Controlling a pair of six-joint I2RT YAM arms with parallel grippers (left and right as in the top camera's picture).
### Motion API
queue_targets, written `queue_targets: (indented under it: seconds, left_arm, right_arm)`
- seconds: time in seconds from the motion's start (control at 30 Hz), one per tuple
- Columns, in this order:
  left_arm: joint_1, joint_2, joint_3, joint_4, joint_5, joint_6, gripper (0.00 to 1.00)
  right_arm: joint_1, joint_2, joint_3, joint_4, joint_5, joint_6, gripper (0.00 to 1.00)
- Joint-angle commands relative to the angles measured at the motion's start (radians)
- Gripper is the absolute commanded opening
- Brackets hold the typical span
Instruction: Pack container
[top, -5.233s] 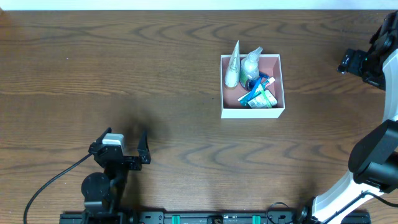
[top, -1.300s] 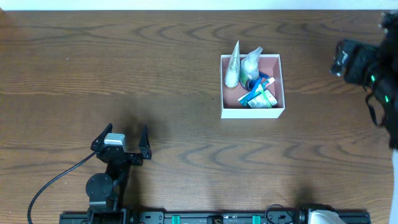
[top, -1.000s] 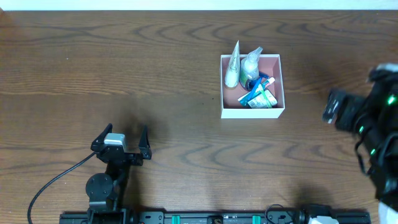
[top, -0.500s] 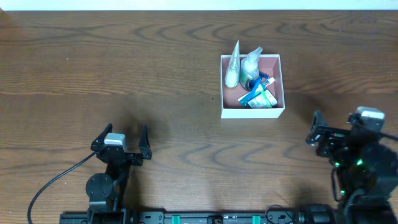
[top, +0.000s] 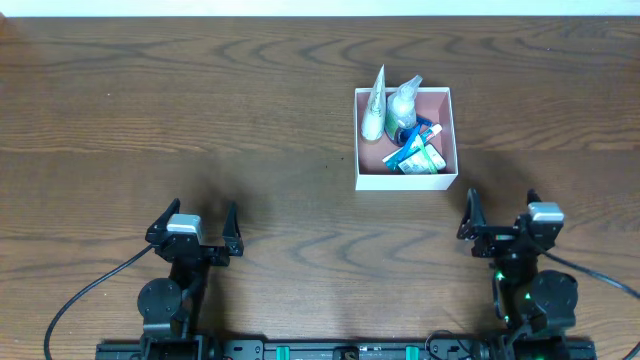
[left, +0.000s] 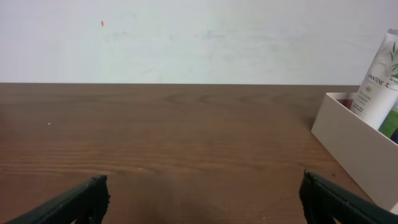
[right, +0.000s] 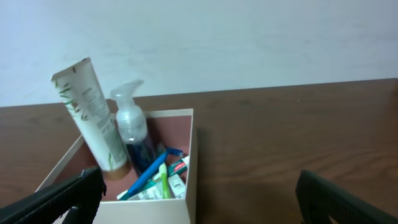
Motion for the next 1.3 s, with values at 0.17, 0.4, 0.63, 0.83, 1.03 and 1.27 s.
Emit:
queue_targets:
  seconds: [0.17, 0.4, 0.63, 0.83, 1.03, 1.27]
  left_arm:
    - [0.004, -0.006, -0.015, -0.037, 0.014, 0.017, 0.98]
    - [0.004, -0.006, -0.015, -0.037, 0.014, 0.017, 0.98]
    - [0.004, -0.006, -0.015, -0.037, 0.014, 0.017, 0.98]
    - [0.004, -0.006, -0.015, -0.037, 0.014, 0.017, 0.98]
    - [0.004, -0.006, -0.015, -0.037, 0.014, 0.017, 0.98]
    - [0.004, -0.006, -0.015, -0.037, 0.014, 0.017, 0.98]
  right_arm:
    - [0.009, -0.117, -0.061, 0.009, -0.024, 0.011, 0.99]
    - [0.008, -0.148, -0.085, 0.013, -0.031, 0.026, 0.99]
    - [0.008, -0.148, -0.140, 0.058, -0.031, 0.026, 0.99]
    - [0.008, -0.148, -0.161, 0.060, -0.032, 0.026, 0.99]
    - [0.008, -0.148, -0.160, 0.023, -0.039, 0.026, 0.99]
    - [0.008, -0.147, -0.160, 0.024, -0.039, 0.026, 0.99]
